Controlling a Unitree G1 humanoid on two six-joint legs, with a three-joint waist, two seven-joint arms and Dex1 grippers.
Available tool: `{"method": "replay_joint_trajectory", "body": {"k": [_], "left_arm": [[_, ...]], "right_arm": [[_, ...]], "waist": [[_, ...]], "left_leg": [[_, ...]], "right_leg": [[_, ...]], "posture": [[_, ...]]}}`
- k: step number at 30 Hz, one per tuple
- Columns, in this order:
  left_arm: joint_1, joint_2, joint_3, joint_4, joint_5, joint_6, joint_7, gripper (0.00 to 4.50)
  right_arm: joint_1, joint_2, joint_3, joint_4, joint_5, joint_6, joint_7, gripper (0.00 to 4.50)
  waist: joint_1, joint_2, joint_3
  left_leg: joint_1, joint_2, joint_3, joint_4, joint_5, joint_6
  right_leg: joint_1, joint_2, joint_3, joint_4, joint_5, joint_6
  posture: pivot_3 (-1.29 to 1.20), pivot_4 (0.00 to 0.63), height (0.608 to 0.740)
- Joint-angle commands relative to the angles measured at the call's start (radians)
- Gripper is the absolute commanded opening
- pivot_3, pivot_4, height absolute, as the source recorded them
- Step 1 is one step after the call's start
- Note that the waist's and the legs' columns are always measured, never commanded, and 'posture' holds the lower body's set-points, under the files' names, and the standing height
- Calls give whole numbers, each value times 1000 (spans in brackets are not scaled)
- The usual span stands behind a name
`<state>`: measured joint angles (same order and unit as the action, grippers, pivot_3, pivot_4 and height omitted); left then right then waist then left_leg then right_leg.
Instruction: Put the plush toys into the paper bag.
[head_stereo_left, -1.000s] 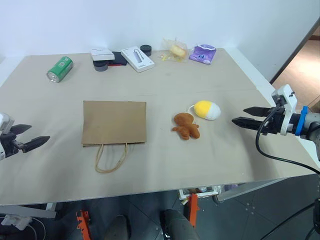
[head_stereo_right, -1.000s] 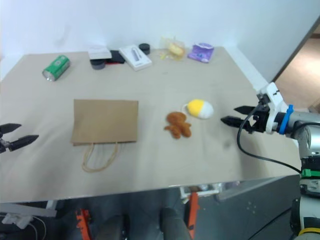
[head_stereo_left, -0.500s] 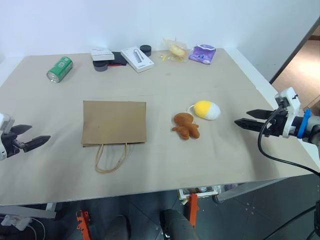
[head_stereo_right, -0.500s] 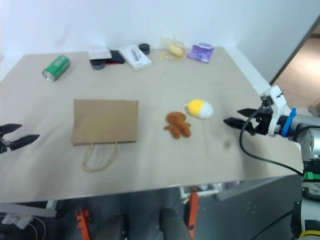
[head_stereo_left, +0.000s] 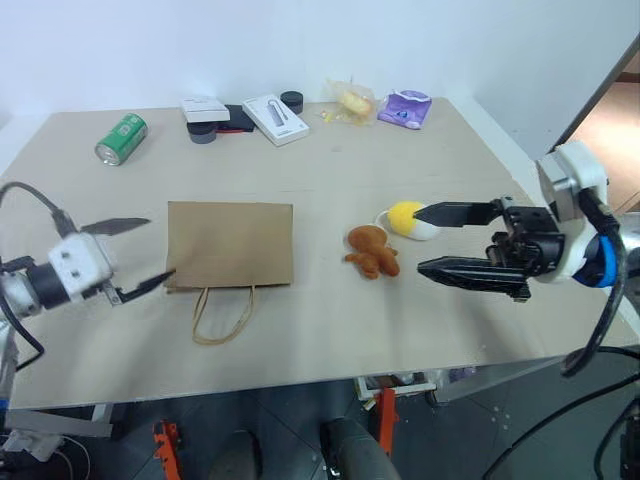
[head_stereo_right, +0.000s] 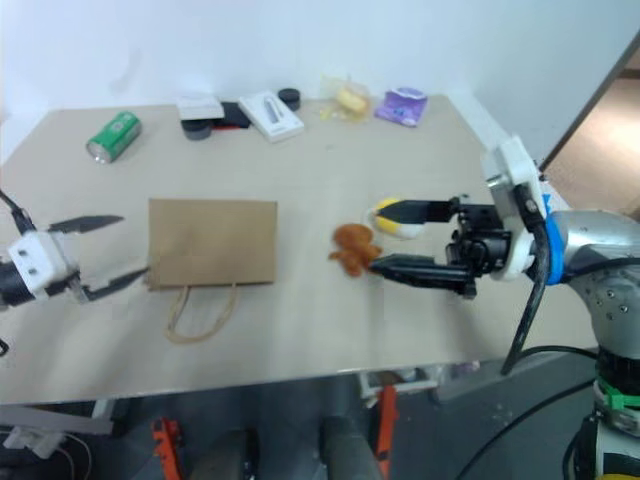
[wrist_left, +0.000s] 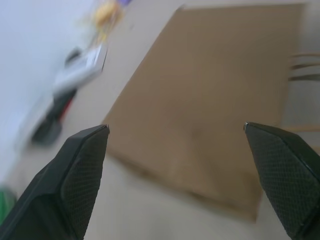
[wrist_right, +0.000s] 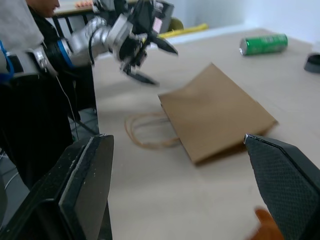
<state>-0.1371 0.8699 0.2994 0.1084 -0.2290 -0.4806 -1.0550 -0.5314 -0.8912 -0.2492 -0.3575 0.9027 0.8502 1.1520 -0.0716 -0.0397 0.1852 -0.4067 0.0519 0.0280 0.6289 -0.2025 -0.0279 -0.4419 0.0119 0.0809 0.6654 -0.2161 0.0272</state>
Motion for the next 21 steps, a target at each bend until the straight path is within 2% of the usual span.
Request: {"method": "replay_joint_trajectory", "body": {"k": [1, 7, 12, 21], "left_arm": [[-3, 3, -27, 84, 74, -353, -14, 4457], [-74, 26, -81, 336, 199, -743, 56, 4457], [-129, 8, -121, 392, 276, -853, 135, 4457], [-142, 22, -171, 430, 397, -906, 276, 4457]], "right_arm": [[-21, 17, 14, -41, 3, -27, -45, 4500], [11, 13, 26, -55, -23, -67, -58, 4500], [34, 5, 22, -70, -25, -79, -66, 4500], [53, -3, 24, -73, -35, -96, -72, 4500]], "waist": [[2, 0, 0], [5, 0, 0], [7, 0, 0], [6, 0, 0]], "left_leg": [[0, 0, 0, 1, 0, 0], [-1, 0, 2, 5, 0, 0], [-1, 0, 3, 6, 0, 0], [0, 2, 3, 6, 0, 0]], "right_leg": [[0, 0, 0, 0, 0, -1], [1, 0, 1, 0, 0, -3], [1, -1, 2, 0, 3, 1], [1, 1, 1, 0, 4, 3]], "posture": [[0, 150, 740], [0, 150, 740], [0, 150, 740], [0, 150, 740]]}}
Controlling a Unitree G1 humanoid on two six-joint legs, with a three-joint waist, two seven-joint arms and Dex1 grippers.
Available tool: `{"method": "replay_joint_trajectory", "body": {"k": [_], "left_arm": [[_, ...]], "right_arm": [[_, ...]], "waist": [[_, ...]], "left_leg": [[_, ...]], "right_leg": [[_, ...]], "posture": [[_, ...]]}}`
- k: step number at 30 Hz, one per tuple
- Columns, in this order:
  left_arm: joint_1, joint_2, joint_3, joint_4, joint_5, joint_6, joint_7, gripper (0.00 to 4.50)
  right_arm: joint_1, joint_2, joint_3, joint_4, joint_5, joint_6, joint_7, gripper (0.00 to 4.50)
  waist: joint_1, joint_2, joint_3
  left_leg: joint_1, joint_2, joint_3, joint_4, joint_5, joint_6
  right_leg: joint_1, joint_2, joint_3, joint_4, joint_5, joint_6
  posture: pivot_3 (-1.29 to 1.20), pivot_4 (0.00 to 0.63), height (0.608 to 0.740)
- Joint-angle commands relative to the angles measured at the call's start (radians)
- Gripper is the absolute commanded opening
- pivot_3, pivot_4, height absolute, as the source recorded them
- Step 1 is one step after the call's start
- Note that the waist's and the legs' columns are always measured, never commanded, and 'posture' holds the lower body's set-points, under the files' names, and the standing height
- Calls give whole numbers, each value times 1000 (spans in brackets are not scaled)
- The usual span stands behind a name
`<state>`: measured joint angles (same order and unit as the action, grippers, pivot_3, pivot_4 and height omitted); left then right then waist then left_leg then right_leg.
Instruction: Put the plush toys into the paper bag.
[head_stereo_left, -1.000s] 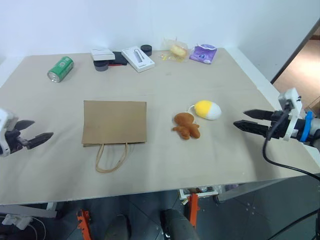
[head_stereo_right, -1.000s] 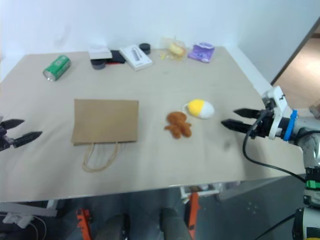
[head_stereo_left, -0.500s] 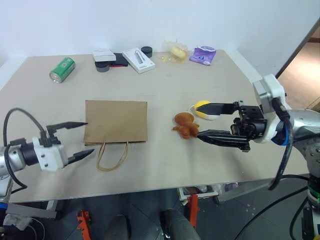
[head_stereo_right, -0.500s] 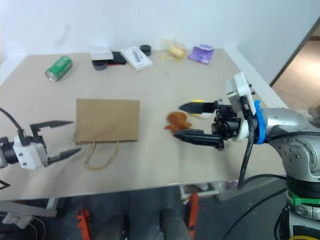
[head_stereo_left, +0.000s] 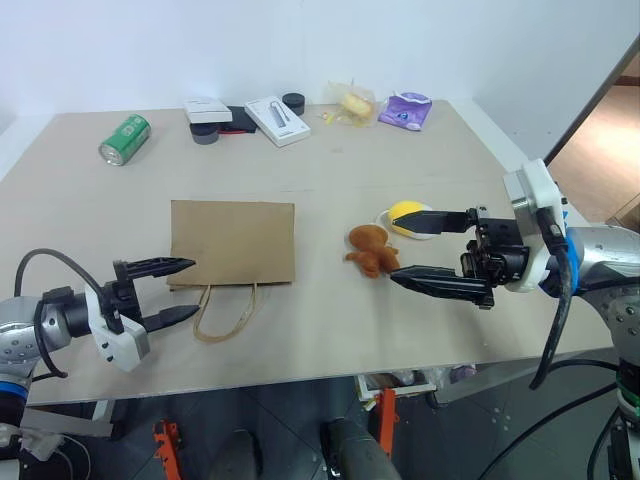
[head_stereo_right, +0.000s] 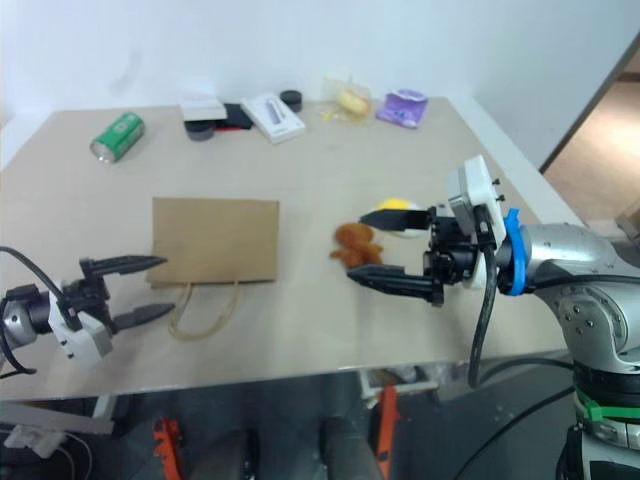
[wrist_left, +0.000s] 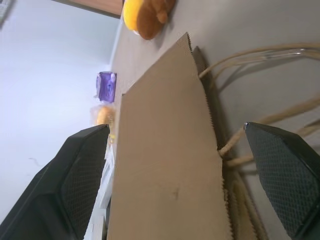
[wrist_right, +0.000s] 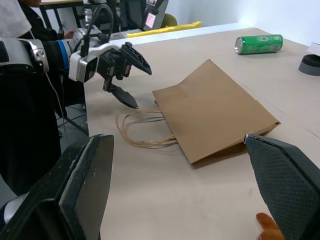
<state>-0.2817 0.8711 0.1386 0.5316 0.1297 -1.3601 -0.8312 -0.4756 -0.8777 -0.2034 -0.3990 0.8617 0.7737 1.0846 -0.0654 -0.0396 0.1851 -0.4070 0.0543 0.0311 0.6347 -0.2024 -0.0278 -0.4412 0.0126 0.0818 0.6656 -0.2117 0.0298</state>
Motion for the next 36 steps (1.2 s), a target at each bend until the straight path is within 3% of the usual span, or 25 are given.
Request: {"method": "replay_joint_trajectory", "body": {"k": [1, 15, 27, 33, 36], "left_arm": [[1, 23, -13, 11, 51, -29, 67, 4457], [-23, 79, -38, 56, 141, -20, 245, 4457], [-39, 70, -112, 41, 235, 1, 337, 4457], [-65, 24, -206, 8, 202, 26, 346, 4457], [-78, 19, -242, 2, 175, 51, 340, 3175]], "right_arm": [[-3, -16, -22, -30, 6, -19, -5, 4500], [0, -11, -21, -32, 13, -15, -20, 4500], [-14, -10, -20, -37, 20, -9, -37, 4500], [-26, 8, -14, -47, 36, -3, -68, 4500], [-28, 8, -13, -51, 44, -1, -76, 4500]], "waist": [[0, 0, 0], [0, 0, 0], [0, 0, 0], [0, 0, 0], [1, 0, 0]], "left_leg": [[0, 0, 0, 0, 0, 0], [0, 0, 0, 0, 0, 0], [0, 0, 0, 0, 0, 0], [0, 0, 1, 0, 0, 0], [0, 0, 1, 0, 0, 0]], "right_leg": [[0, 0, 0, 0, 0, 0], [0, 0, 0, 0, 0, 0], [0, 0, 0, 0, 0, 0], [0, -1, 0, 0, 1, 1], [0, -1, 0, 0, 1, 1]], "posture": [[0, 150, 740], [0, 150, 740], [0, 150, 740], [0, 150, 740], [0, 150, 740]]}}
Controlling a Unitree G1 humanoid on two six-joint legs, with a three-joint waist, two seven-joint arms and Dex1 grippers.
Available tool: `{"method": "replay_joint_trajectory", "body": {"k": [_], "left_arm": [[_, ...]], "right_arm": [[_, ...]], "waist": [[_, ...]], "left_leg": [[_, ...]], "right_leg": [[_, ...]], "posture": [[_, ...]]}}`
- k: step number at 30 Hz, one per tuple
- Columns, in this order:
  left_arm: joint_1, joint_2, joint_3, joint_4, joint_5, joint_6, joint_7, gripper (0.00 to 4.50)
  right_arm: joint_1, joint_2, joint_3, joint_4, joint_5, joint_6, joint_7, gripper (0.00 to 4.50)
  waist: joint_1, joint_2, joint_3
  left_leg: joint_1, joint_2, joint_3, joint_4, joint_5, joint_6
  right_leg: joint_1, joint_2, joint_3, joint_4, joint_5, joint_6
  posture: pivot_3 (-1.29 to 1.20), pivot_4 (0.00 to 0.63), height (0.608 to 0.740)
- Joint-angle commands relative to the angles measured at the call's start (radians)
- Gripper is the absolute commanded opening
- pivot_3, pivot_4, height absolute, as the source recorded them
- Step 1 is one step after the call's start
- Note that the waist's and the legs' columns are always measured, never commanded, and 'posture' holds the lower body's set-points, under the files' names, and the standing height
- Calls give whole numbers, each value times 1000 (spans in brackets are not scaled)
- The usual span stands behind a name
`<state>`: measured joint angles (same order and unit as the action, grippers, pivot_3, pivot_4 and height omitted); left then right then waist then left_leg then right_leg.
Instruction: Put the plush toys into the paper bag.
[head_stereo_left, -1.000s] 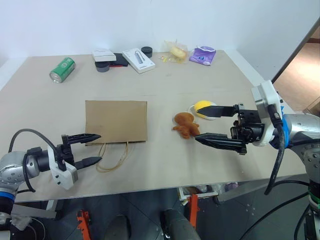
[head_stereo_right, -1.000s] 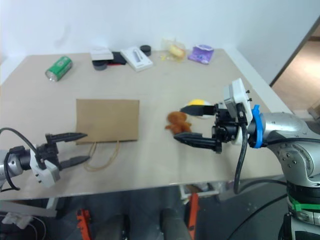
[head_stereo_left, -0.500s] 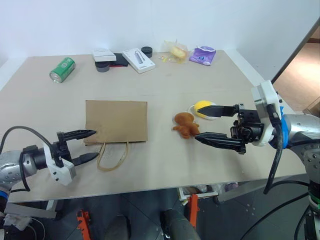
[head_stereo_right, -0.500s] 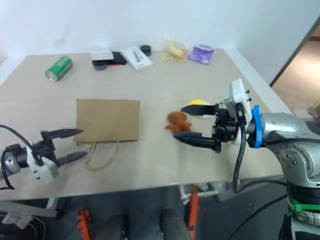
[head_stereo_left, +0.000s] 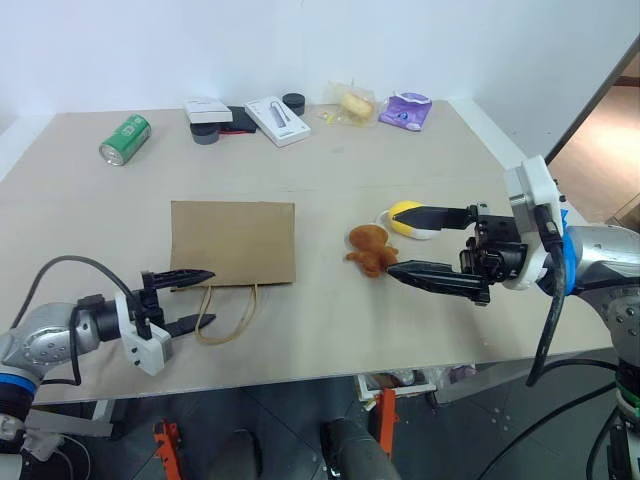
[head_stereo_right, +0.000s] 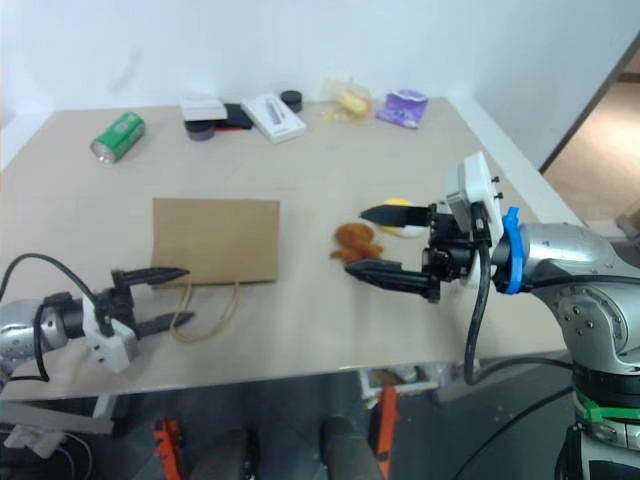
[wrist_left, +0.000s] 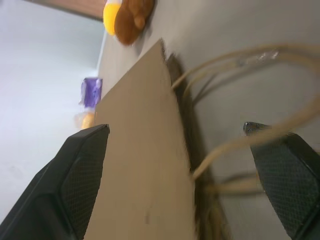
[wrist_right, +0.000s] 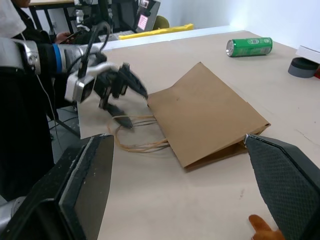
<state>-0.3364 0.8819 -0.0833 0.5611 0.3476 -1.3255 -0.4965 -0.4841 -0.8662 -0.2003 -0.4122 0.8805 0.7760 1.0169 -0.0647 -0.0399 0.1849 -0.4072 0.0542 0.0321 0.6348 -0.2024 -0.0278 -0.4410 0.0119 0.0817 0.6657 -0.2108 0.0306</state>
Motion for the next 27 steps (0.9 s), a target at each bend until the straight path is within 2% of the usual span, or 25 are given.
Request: {"method": "replay_joint_trajectory", "body": {"k": [1, 2, 3, 4, 7, 8, 13, 17, 20, 21, 22, 23, 25, 27], "left_arm": [[-26, 12, -29, -26, -49, 18, 5, 2785], [-27, 15, -37, -24, -58, 23, 4, 2272], [-29, 17, -43, -22, -64, 26, 3, 2168], [-31, 18, -48, -21, -70, 30, 2, 1550], [-30, 23, -68, -30, -109, 51, -12, 596], [-30, 25, -76, -32, -124, 59, -19, 50], [-16, 9, -107, -128, -300, 207, -87, 50], [12, -35, -87, -362, -557, 545, -140, 50], [34, -57, -59, -500, -631, 719, -143, 50], [42, -67, -49, -549, -652, 779, -135, 0], [50, -76, -39, -591, -667, 831, -129, 0], [56, -85, -28, -620, -673, 870, -129, 0], [65, -101, -14, -667, -675, 924, -131, 0], [66, -121, 1, -697, -679, 970, -129, 0]], "right_arm": [[-21, -5, -19, -38, 29, -2, -11, 4500], [-24, -4, -23, -38, 34, 0, -15, 4500], [-26, -4, -25, -38, 36, 1, -18, 4500], [-27, -3, -26, -38, 39, 2, -21, 4500], [-21, 1, -23, -45, 48, 2, -34, 4500], [-19, 2, -22, -47, 50, 2, -37, 4500], [-10, 16, -11, -52, 56, 1, -58, 4500], [17, 83, 58, -69, 23, 18, -151, 4500], [13, 189, 129, -58, -39, 17, -287, 4500], [6, 238, 168, -40, -87, 12, -348, 4003], [-1, 279, 202, -25, -133, 5, -394, 3699], [-5, 304, 222, -15, -164, 2, -420, 3109], [-28, 370, 253, 18, -197, 6, -473, 2320], [-47, 423, 286, 50, -225, 5, -495, 1280]], "waist": [[0, 0, 0], [0, 0, 0], [0, 0, 0], [-1, 0, 0], [-1, 0, 0], [0, 0, 0], [0, 0, 0], [-1, 0, 0], [-5, 0, 0], [-9, 0, 0], [-10, 0, 0], [-10, 0, 0], [-10, 0, 0], [-10, 0, 0]], "left_leg": [[0, 0, 0, 0, 0, 0], [0, 0, 0, 0, 0, 0], [0, 0, 0, 0, 0, 0], [0, 0, 0, 0, 0, 0], [0, 0, 0, 0, 0, 0], [0, 0, 0, 0, 0, 0], [0, 0, 0, 0, 0, 0], [0, 0, 0, 0, 0, 0], [0, 0, -1, 1, 0, 0], [0, 1, -2, 1, 0, 0], [0, 1, -2, 1, 0, 0], [0, 1, -2, 1, 0, 0], [0, 0, -4, 1, 1, -1], [0, 0, -4, 1, 1, -1]], "right_leg": [[0, 0, 0, 0, 0, 0], [0, 0, 0, 0, 0, 0], [0, 0, 0, 0, 0, 0], [0, 0, 0, 0, 0, 0], [0, 0, 0, 0, 0, 0], [0, 0, 0, 0, 0, 0], [0, 0, 0, 0, 0, 0], [0, 0, 0, 0, 0, 0], [0, 2, 0, 1, 0, 0], [0, 2, 0, 1, 0, 0], [0, 3, 0, 1, 1, 0], [0, 3, 1, 2, 1, 0], [0, 4, 0, 2, 1, 0], [0, 4, 1, 2, 1, 0]], "posture": [[0, 150, 740], [0, 150, 740], [0, 150, 740], [0, 150, 740], [0, 150, 740], [0, 150, 740], [0, 150, 740], [0, 150, 740], [0, 150, 740], [0, 150, 740], [0, 150, 740], [0, 150, 740], [0, 150, 740], [0, 150, 740]]}}
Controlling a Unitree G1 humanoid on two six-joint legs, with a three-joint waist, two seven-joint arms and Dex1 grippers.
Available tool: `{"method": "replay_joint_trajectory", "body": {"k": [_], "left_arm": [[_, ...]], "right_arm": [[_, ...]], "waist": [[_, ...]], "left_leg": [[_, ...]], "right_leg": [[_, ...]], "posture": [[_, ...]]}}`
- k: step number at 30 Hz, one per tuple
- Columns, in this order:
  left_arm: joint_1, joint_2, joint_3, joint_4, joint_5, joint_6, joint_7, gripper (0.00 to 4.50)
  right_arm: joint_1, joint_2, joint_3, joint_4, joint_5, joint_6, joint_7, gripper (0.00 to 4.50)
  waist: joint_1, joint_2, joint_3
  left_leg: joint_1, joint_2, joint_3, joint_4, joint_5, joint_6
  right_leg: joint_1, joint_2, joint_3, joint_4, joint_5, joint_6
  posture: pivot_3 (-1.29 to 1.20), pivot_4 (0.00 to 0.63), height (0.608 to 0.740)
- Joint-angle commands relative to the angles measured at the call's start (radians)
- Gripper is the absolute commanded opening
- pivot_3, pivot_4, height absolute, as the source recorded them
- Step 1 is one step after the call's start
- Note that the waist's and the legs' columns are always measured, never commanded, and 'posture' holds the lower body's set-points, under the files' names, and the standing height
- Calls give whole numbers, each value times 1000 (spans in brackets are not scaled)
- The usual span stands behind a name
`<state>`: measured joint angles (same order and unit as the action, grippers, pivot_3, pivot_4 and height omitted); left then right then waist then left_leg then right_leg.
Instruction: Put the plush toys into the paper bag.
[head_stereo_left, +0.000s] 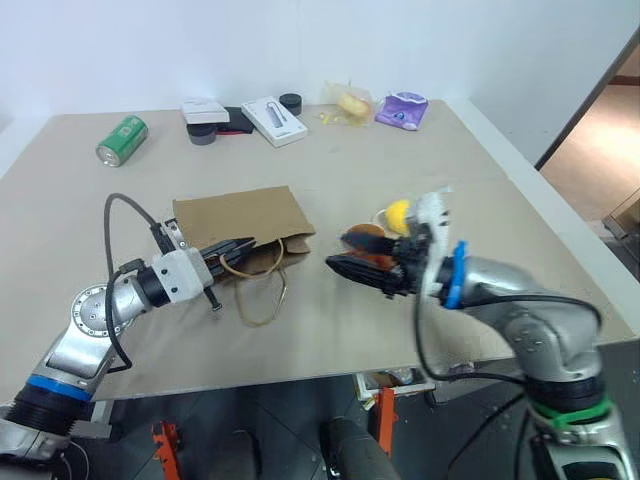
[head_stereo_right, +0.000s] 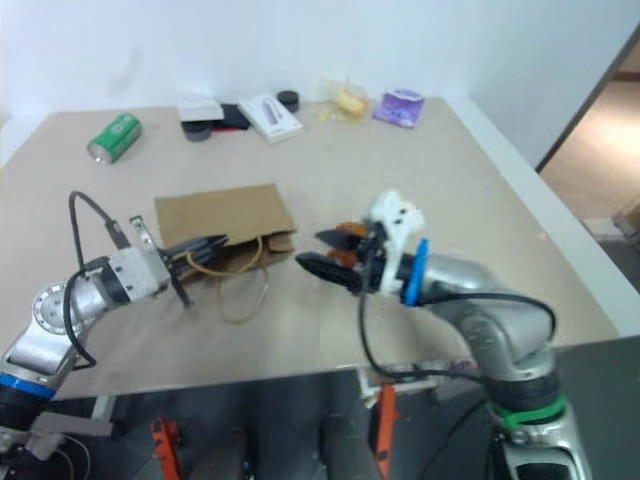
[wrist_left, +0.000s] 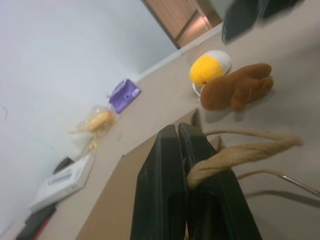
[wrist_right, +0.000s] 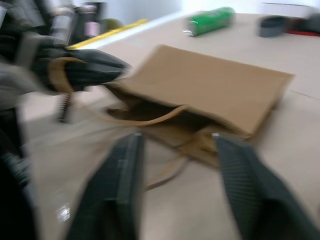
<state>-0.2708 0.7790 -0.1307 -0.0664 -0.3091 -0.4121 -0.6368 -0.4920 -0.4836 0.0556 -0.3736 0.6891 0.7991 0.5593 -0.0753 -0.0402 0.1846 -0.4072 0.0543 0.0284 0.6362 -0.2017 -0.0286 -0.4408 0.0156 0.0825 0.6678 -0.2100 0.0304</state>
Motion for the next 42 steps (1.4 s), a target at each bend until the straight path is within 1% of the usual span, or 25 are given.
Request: {"method": "replay_joint_trajectory", "body": {"k": [1, 3, 10, 15, 17, 20, 22, 27, 31, 36, 39, 42], "left_arm": [[-2, -29, 59, -79, -26, 78, 13, 0], [-7, -47, 78, -94, -29, 115, 9, 0], [-16, -103, 125, -147, -32, 211, 2, 0], [-3, -132, 137, -180, -23, 245, 0, 0], [1, -146, 140, -192, -21, 261, 2, 0], [0, -173, 159, -217, -42, 309, 32, 0], [-8, -191, 182, -233, -58, 348, 54, 0], [-103, -256, 273, -266, -137, 504, 194, 0], [-165, -284, 316, -289, -138, 540, 255, 0], [-264, -295, 347, -314, -153, 590, 307, 0], [-274, -297, 335, -328, -155, 612, 302, 0], [-229, -303, 323, -327, -144, 610, 282, 0]], "right_arm": [[-43, 57, 42, 25, -46, -22, -37, 864], [-42, 91, 68, 57, -75, -33, -36, 41], [-65, 241, 155, 204, -182, -94, -64, 41], [-144, 343, 180, 379, -273, -177, -81, 41], [-195, 383, 188, 488, -326, -202, -102, 41], [-228, 419, 194, 592, -383, -183, -142, 41], [-220, 418, 213, 606, -415, -179, -133, 41], [-177, 414, 220, 613, -449, -89, -144, 41], [-171, 417, 205, 617, -469, -65, -161, 41], [-173, 413, 193, 614, -478, -57, -163, 41], [-172, 416, 188, 610, -478, -64, -162, 41], [-169, 416, 184, 587, -474, -130, -141, 41]], "waist": [[0, 0, 0], [1, -1, 0], [1, -1, 0], [0, -1, 0], [0, -1, -1], [0, -2, -1], [0, -2, -1], [1, -3, -2], [1, -4, -3], [1, -5, -3], [1, -5, -3], [0, -5, -3]], "left_leg": [[0, 0, 0, 0, 0, 0], [0, 0, -1, 0, 0, 0], [-1, 0, -1, 0, 0, 0], [-1, 0, -1, 0, 0, 0], [-1, 0, -1, 0, 0, 0], [-1, 0, -1, 0, 0, 0], [-1, 0, -2, 0, 0, 0], [-2, -1, -3, 0, 0, 0], [0, -1, -3, 0, 0, 0], [1, -1, -4, 1, 0, 0], [1, -2, -4, 1, 0, 0], [1, -2, -4, 1, 0, 0]], "right_leg": [[0, 0, 0, 0, 0, 0], [0, 0, 0, 0, 0, 0], [0, 0, 0, 0, 0, 0], [0, 0, 0, 0, 0, 0], [0, 0, 0, 0, 0, 0], [0, 0, 0, 0, 0, 0], [0, 0, -1, 0, 0, 0], [0, 0, -2, -1, 0, 1], [2, 0, -2, -1, 0, 1], [3, 0, -2, -1, 0, 1], [4, 0, -2, -1, 0, 1], [3, 0, -2, -1, 0, 1]], "posture": [[0, 150, 740], [0, 150, 740], [0, 150, 740], [0, 150, 740], [0, 150, 740], [0, 150, 740], [0, 150, 740], [0, 150, 740], [0, 150, 740], [0, 150, 740], [0, 150, 740], [0, 150, 740]]}}
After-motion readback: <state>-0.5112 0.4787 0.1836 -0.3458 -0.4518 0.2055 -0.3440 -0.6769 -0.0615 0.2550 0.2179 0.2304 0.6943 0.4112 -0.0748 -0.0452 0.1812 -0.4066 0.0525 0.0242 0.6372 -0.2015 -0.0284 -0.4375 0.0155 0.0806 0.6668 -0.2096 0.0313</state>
